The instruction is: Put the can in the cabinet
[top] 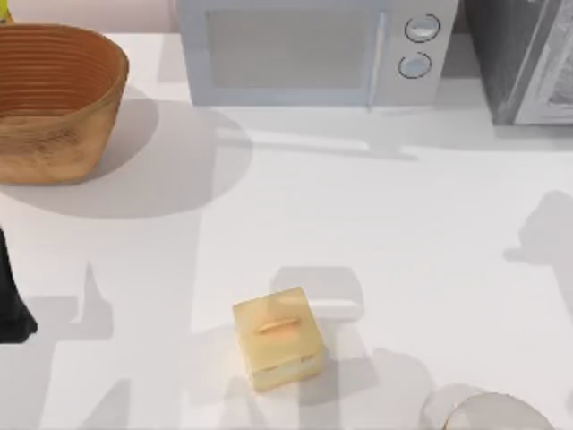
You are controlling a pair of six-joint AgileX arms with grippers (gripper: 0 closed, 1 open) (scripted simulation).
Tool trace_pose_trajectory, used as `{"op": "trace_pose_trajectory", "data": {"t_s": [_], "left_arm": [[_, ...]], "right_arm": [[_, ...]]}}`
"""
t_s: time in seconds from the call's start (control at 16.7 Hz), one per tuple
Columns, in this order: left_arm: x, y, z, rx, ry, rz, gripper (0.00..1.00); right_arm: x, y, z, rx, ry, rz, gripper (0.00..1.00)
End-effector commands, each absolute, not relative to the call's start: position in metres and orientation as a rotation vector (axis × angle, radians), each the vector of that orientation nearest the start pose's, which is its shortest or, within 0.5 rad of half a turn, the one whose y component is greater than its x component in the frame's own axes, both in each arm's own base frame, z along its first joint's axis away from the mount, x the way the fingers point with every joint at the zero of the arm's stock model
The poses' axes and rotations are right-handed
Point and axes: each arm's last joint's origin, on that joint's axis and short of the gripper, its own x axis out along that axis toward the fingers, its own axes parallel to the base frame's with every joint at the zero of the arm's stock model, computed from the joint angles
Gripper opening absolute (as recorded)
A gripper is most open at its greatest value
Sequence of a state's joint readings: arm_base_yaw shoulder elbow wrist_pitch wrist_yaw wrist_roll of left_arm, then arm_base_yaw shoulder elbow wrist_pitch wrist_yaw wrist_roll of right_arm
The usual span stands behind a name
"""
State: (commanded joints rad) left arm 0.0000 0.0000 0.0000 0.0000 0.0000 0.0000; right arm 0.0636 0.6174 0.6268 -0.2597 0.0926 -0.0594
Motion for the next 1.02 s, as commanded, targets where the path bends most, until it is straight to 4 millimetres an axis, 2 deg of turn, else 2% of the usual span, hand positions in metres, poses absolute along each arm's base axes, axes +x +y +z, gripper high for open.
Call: {"op": "trace_pose_trajectory", "data": {"t_s": [0.42,0.6,0.78,1.02], "left_arm": [[0.106,-0.001,0.160,0.000,0.000,0.000,1.00],[0.106,-0.001,0.160,0.000,0.000,0.000,1.00],[0.106,-0.001,0.160,0.000,0.000,0.000,1.00],[0.106,-0.001,0.160,0.000,0.000,0.000,1.00]], "right_arm": [[0.206,0.029,0.423,-0.058,0.153,0.021,0.00],[0.227,0.038,0.470,-0.032,0.076,0.023,0.00],[0.244,0.044,0.499,-0.009,0.021,0.014,0.00],[0.256,0.048,0.511,0.002,0.000,0.002,0.00]]}}
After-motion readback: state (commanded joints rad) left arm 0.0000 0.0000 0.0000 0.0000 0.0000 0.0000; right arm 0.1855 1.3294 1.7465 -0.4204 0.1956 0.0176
